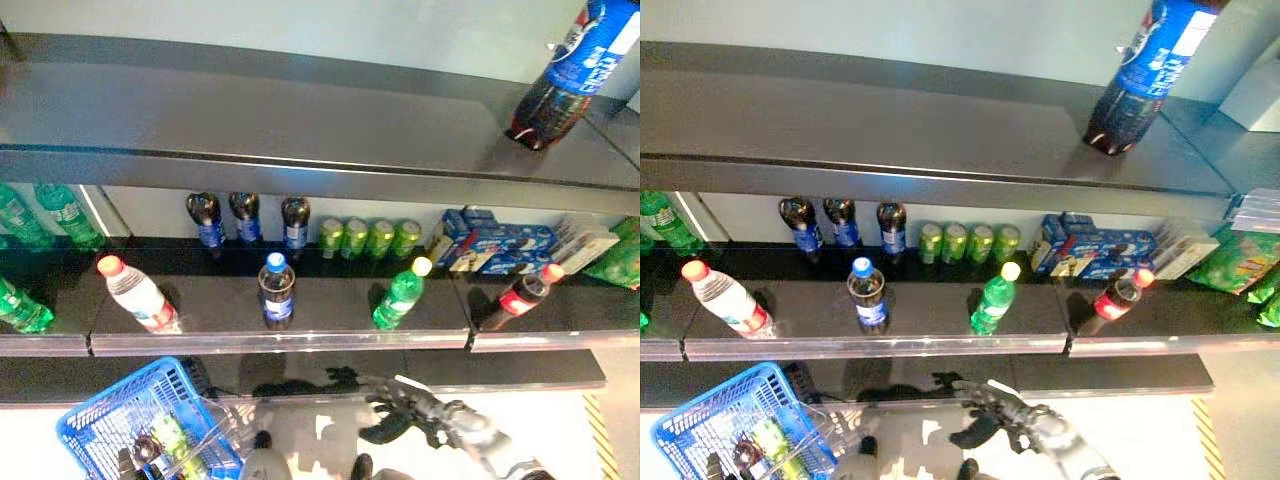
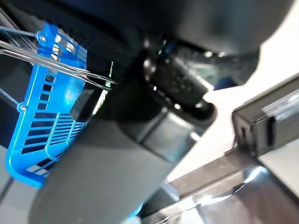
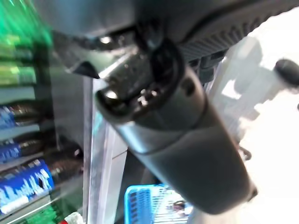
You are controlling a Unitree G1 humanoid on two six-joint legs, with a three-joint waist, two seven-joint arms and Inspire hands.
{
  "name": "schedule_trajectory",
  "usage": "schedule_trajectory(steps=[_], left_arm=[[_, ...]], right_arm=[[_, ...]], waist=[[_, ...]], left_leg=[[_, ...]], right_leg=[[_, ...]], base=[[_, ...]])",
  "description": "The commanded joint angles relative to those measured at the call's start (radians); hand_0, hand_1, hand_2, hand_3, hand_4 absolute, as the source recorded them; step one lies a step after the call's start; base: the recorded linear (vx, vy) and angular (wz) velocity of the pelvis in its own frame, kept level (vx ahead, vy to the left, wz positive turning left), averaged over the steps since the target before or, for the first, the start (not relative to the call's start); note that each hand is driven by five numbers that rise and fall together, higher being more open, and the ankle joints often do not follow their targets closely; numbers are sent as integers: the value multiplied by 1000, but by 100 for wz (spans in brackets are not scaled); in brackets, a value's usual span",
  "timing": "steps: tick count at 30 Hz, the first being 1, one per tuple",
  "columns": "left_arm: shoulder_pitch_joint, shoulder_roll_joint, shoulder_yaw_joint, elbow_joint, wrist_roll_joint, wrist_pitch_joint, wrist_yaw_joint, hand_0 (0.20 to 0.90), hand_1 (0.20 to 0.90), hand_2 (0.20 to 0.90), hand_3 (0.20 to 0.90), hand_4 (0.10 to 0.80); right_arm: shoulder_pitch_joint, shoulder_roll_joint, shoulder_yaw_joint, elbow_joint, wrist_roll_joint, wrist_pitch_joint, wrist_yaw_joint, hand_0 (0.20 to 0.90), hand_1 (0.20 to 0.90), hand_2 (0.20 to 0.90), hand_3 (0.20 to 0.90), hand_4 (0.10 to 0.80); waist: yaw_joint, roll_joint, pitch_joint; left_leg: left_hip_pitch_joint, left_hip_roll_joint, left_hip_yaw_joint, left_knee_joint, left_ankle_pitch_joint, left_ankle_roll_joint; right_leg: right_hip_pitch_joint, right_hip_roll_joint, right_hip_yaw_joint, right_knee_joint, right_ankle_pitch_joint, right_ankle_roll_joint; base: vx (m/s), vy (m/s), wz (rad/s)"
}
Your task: Pick up the drink and place into the basket.
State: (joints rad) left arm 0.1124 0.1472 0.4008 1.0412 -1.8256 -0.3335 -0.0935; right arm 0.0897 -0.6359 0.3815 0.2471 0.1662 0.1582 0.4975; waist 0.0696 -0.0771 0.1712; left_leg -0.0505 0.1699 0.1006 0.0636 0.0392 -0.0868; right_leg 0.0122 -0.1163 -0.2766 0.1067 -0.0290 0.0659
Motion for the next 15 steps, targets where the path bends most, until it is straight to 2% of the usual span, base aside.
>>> schedule_trajectory(steps=[1, 3, 5, 7, 8, 10, 14, 15], left_arm=[[-19, 111, -1, -31, 58, -24, -49, 300, 300, 300, 200, 100], [-8, 113, 13, -12, 48, -23, -78, 300, 300, 300, 200, 100], [-5, 113, 16, -9, 34, -23, -95, 300, 300, 300, 200, 100], [-3, 110, 15, -16, 21, -26, -106, 300, 300, 300, 200, 100], [-8, 110, 16, -14, 22, -22, -112, 300, 300, 300, 200, 100], [-16, 106, 18, -13, 28, -23, -111, 300, 300, 300, 200, 100], [-31, 81, 32, -33, 62, -35, -103, 300, 300, 300, 200, 100], [-31, 79, 34, -35, 67, -36, -102, 300, 300, 300, 200, 100]], right_arm=[[-55, -21, -66, -185, 90, -51, 145, 900, 900, 900, 900, 800], [-55, -78, -125, -330, 154, -64, 232, 900, 900, 900, 900, 800], [-60, -104, -156, -394, 208, -83, 272, 900, 900, 900, 900, 800], [-77, -130, -207, -477, 278, -132, 321, 900, 900, 900, 900, 800], [-85, -143, -241, -518, 318, -176, 303, 900, 900, 900, 900, 800], [-92, -145, -281, -552, 349, -170, 276, 900, 900, 900, 900, 800], [-78, -97, -457, -586, 493, -292, 61, 900, 900, 900, 900, 800], [-76, -90, -469, -587, 508, -298, 44, 900, 900, 900, 900, 800]], waist=[[-15, -8, -34], [-40, -8, -35], [-49, -9, -34], [-58, -8, -34], [-63, -7, -31], [-73, -7, -36], [-109, 1, -48], [-111, 1, -49]], left_leg=[[37, -2, 49, 90, -46, -50], [46, 0, 65, 120, -68, -49], [45, -3, 62, 151, -84, -48], [30, -4, 33, 209, -92, -49], [29, -3, 22, 242, -117, -47], [36, -2, 41, 232, -136, -38], [74, -2, 81, 214, -168, -24], [75, -3, 84, 214, -170, -23]], right_leg=[[46, -50, -15, 22, -42, 48], [37, -52, 13, 43, -53, 49], [35, -52, 35, 48, -56, 50], [28, -49, 77, 55, -61, 48], [31, -52, 97, 67, -71, 52], [23, -62, 97, 77, -70, 58], [20, -77, 108, 100, -73, 74], [20, -78, 108, 100, -73, 74]], base=[[-24, 35, 25], [-23, 59, 3], [-13, 51, -15], [-13, 82, -22], [-14, 144, -28], [-9, 119, -31], [17, 121, -12], [12, 81, -5]])
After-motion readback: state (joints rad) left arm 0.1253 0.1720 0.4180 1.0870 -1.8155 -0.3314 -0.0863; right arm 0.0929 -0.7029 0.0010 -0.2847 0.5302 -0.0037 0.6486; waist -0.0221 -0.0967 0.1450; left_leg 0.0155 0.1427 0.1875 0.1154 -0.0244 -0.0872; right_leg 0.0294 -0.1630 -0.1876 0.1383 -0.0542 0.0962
